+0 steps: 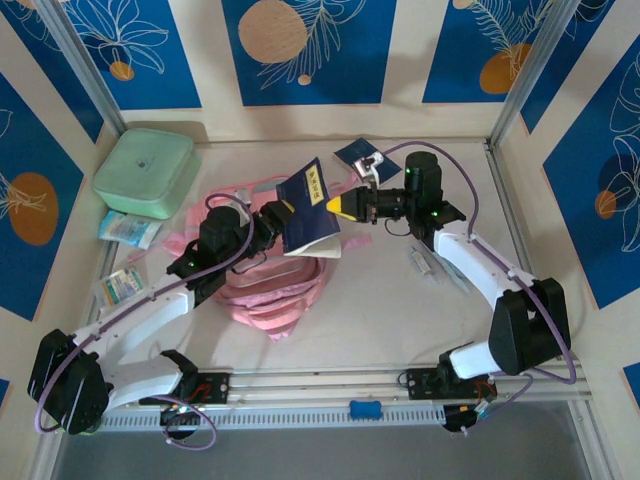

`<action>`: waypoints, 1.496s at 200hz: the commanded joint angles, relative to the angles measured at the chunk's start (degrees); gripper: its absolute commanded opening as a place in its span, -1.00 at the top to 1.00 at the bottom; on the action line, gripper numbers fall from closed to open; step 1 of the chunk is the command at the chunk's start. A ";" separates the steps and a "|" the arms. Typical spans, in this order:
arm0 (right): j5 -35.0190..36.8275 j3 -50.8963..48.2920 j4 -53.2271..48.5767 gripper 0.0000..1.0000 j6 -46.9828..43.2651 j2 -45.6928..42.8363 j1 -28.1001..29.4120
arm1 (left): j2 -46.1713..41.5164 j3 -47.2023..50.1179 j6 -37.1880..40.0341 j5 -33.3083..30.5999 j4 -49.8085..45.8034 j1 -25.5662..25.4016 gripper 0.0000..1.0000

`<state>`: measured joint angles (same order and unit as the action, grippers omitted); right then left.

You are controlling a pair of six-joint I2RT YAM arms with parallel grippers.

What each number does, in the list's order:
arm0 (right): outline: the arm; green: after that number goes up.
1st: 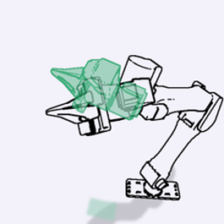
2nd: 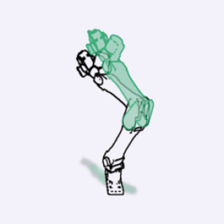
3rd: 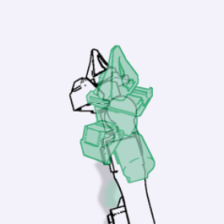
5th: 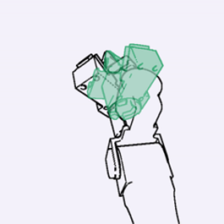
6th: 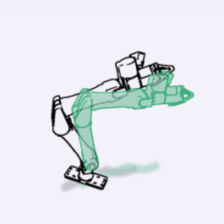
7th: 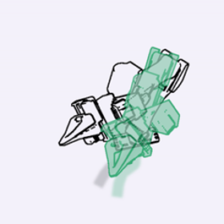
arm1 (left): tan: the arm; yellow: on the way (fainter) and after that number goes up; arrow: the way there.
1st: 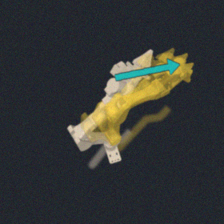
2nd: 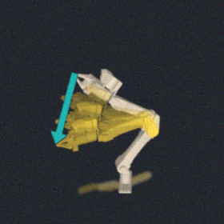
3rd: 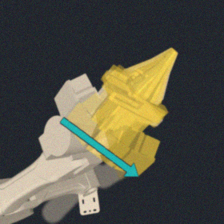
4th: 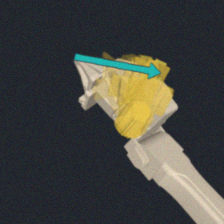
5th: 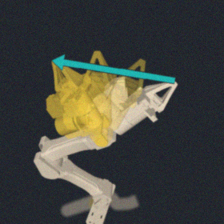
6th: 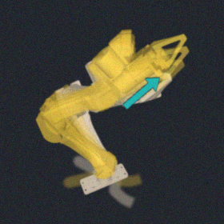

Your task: Pack books, pencil case, and school supplies into a backpack

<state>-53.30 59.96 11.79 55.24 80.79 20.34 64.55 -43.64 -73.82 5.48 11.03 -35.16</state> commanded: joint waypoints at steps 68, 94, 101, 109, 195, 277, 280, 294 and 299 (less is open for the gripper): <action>-2.09 -1.78 -2.64 1.00 -3.64 1.97 -1.02 | -1.88 -0.65 0.23 0.02 3.96 -0.51 0.14; -1.42 -0.85 -6.25 1.00 -6.38 2.17 -1.37 | -2.50 -0.90 1.26 -0.29 3.35 -0.56 0.35; -1.04 -0.43 -7.87 1.00 -7.51 2.16 -1.37 | -2.33 -1.09 1.44 -0.13 3.09 -0.61 0.37; -0.56 0.01 -9.62 1.00 -8.73 2.21 -1.35 | -2.20 -1.31 1.82 0.06 2.83 -0.61 0.39; 3.52 2.02 -22.74 0.06 -15.22 1.49 -2.39 | -1.45 -4.38 5.43 3.35 2.83 -0.57 1.00; -5.58 -2.69 -1.91 -0.84 3.60 2.73 -0.47 | 0.27 -7.69 9.74 4.29 1.46 -1.50 1.00; -5.88 -3.00 -0.70 -0.84 4.65 2.56 -0.39 | 0.23 -7.65 9.90 4.08 1.25 -1.49 1.00; -6.29 -3.28 0.40 -0.78 6.17 1.86 -0.03 | 0.24 -7.47 10.77 3.74 0.53 -1.30 1.00; -6.29 -3.35 0.21 -0.73 6.11 1.49 -0.03 | 0.12 -7.58 11.28 3.26 -0.29 -1.30 1.00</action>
<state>-55.40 57.95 4.03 54.46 84.44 19.84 65.32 -48.82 -65.91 10.22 11.57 -36.29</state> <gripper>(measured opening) 0.900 0.127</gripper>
